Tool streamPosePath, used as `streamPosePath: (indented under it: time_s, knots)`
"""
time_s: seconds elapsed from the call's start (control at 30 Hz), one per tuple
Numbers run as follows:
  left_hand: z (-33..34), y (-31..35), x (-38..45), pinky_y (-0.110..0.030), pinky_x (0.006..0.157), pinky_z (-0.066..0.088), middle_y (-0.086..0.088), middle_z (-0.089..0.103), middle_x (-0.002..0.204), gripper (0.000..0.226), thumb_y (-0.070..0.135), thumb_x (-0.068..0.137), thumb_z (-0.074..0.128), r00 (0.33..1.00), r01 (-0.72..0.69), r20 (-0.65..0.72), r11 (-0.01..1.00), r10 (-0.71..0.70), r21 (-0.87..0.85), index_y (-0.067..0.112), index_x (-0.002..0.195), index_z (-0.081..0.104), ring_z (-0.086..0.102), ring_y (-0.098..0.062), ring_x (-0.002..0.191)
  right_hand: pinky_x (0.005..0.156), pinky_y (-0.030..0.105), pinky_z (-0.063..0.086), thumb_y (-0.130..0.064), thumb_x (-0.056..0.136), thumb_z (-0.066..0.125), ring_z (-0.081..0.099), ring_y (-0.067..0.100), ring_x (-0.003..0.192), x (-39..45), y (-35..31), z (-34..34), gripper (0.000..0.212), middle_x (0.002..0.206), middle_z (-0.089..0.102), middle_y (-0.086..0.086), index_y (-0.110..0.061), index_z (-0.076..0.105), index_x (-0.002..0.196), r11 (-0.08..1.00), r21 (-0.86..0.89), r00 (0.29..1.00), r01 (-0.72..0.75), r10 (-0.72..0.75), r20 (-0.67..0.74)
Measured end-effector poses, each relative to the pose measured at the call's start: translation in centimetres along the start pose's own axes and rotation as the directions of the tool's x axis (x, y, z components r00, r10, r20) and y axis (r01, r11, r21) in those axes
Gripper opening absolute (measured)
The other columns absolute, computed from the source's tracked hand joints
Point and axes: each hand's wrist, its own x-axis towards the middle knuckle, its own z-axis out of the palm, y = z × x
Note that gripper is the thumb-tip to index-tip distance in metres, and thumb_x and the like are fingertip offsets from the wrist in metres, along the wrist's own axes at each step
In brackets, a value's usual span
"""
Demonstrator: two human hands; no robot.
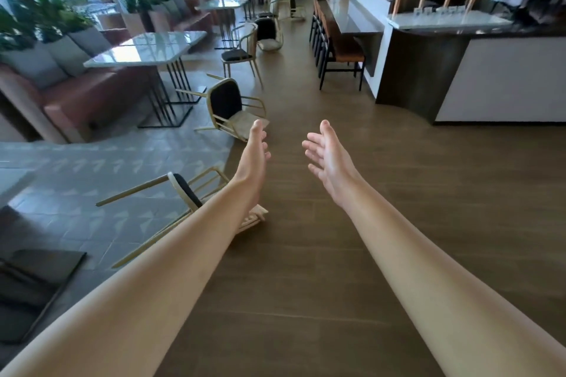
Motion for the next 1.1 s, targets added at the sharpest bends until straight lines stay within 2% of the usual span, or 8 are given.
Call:
streamPosePath:
  time_s: [0.27,0.4,0.5,0.63,0.9,1.1]
  knots:
    - [-0.5,1.2,9.7,-0.051,0.123,0.02,-0.003,0.034,0.162,0.065,0.06,0.105,0.021,0.982,-0.038,-0.187,0.999,0.032,-0.026,0.024,0.158,0.032,0.038,-0.021,0.144,0.123,0.044,0.023,-0.055,0.105,0.025,0.032,0.023,0.148,11.8,-1.4,2.0,0.068,0.159,0.037,0.01,-0.009,0.032,0.156,0.999,-0.018,0.987,-0.04,0.042,0.154]
    - [-1.5,1.7,14.6,-0.051,0.123,0.02,-0.002,0.036,0.161,0.063,0.058,0.106,0.022,0.972,-0.047,-0.231,0.998,0.039,-0.031,0.025,0.158,0.032,0.039,-0.022,0.144,0.123,0.044,0.022,-0.055,0.105,0.024,0.03,0.024,0.149,16.9,-1.4,3.7,0.069,0.16,0.035,0.01,-0.01,0.03,0.156,0.998,-0.034,0.977,-0.048,0.054,0.207]
    - [-2.2,1.3,19.0,-0.048,0.123,0.02,-0.001,0.031,0.164,0.064,0.061,0.105,0.021,0.973,-0.033,-0.228,0.999,0.027,-0.023,0.027,0.159,0.028,0.036,-0.022,0.145,0.123,0.045,0.022,-0.056,0.105,0.024,0.031,0.023,0.149,20.9,-1.3,4.6,0.069,0.16,0.036,0.011,-0.009,0.03,0.156,0.998,-0.045,0.976,-0.041,0.049,0.212]
    - [-2.5,1.5,25.5,-0.049,0.122,0.022,-0.003,0.037,0.16,0.066,0.062,0.104,0.024,0.975,-0.007,-0.222,0.998,-0.006,-0.058,0.025,0.158,0.032,0.043,-0.02,0.139,0.123,0.044,0.022,-0.055,0.105,0.025,0.031,0.023,0.148,26.3,-1.8,5.5,0.068,0.159,0.036,0.011,-0.009,0.031,0.156,0.998,-0.05,0.981,-0.045,0.054,0.186]
    - [-0.5,4.9,37.5,-0.048,0.123,0.019,-0.004,0.035,0.162,0.064,0.059,0.105,0.024,0.997,0.0,-0.077,0.997,-0.006,-0.083,0.024,0.159,0.031,0.04,-0.021,0.143,0.122,0.043,0.025,-0.056,0.105,0.028,0.037,0.021,0.146,37.2,-4.9,6.2,0.068,0.156,0.042,0.01,-0.01,0.036,0.154,0.997,-0.064,0.996,-0.031,0.036,0.079]
    - [1.2,6.3,44.4,-0.05,0.123,0.019,-0.006,0.036,0.161,0.065,0.059,0.104,0.025,0.998,0.043,-0.042,0.996,-0.047,-0.081,0.024,0.158,0.031,0.04,-0.02,0.143,0.122,0.044,0.027,-0.057,0.104,0.028,0.039,0.022,0.145,44.3,-6.1,5.2,0.068,0.155,0.043,0.01,-0.01,0.039,0.153,0.998,-0.044,0.998,-0.042,0.043,0.036]
